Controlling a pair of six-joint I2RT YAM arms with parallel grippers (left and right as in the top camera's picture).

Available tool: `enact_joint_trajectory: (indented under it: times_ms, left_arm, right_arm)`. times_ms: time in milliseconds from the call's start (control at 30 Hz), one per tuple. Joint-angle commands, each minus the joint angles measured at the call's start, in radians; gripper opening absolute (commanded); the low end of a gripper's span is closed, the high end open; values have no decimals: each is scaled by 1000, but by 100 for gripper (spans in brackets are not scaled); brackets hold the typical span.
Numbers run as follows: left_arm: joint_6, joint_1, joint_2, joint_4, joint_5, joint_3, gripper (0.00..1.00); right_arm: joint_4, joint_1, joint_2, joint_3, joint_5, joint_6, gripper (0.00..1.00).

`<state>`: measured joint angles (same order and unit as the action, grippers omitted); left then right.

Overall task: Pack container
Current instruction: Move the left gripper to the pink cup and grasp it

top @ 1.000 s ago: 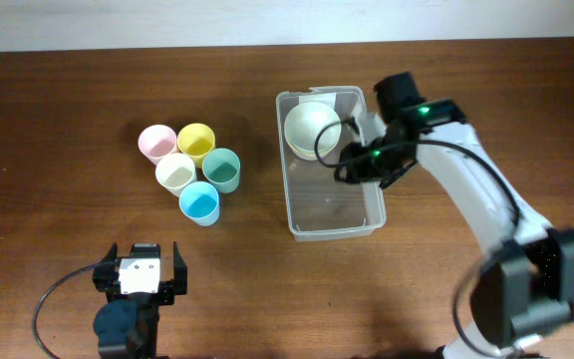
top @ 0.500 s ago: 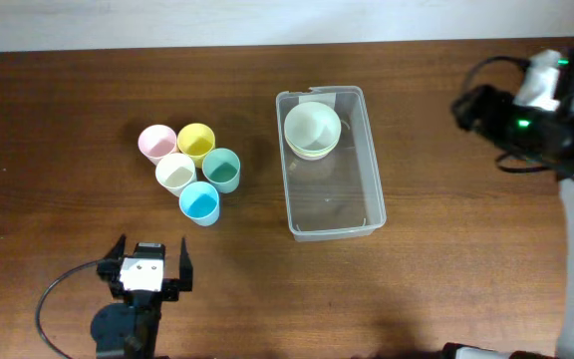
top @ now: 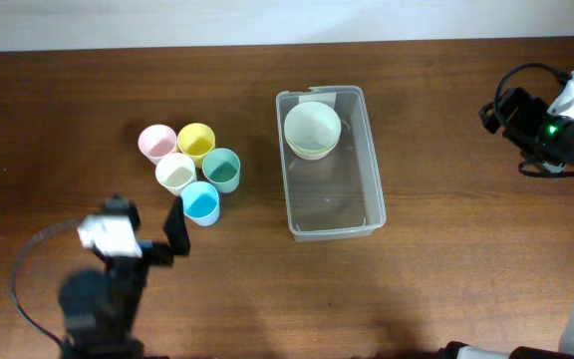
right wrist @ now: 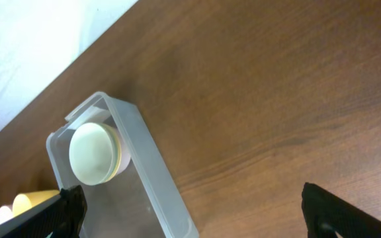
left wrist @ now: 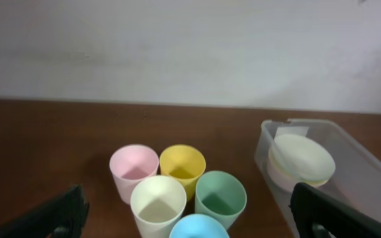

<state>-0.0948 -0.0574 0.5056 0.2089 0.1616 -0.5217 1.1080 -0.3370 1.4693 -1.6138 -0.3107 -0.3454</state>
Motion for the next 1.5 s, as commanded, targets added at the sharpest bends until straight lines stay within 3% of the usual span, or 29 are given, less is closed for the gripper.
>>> enact_joint_trajectory:
  times_ms: [0, 200, 367, 633, 833, 933, 1100, 1233, 1467]
  left_arm:
    - [-24, 2, 306, 122, 18, -285, 100]
    - [43, 2, 805, 487, 64, -792, 100]
    - [45, -9, 1060, 532, 41, -1008, 100]
    - [79, -93, 1223, 475, 31, -1054, 100]
    - [-36, -161, 1346, 554, 15, -1054, 100]
    - [-36, -177, 1419, 570, 39, -1054, 93]
    - [-36, -177, 1499, 566, 41, -1054, 75]
    - [-36, -177, 1542, 534, 41, -1054, 67]
    - [-36, -177, 1548, 524, 41, -1054, 34]
  right_arm:
    - [0, -5, -2, -6, 9, -11, 99]
    - [0, -5, -2, -6, 9, -11, 99]
    - [0, -5, -2, -6, 9, -11, 99]
    - [0, -5, -2, -6, 9, -11, 99]
    - [0, -5, -2, -6, 9, -11, 99]
    - [0, -5, -2, -6, 9, -11, 99]
    - [0, -5, -2, -6, 9, -11, 99]
    - [0, -5, -2, -6, 9, -11, 99]
    - [0, -5, -2, -6, 9, -11, 99]
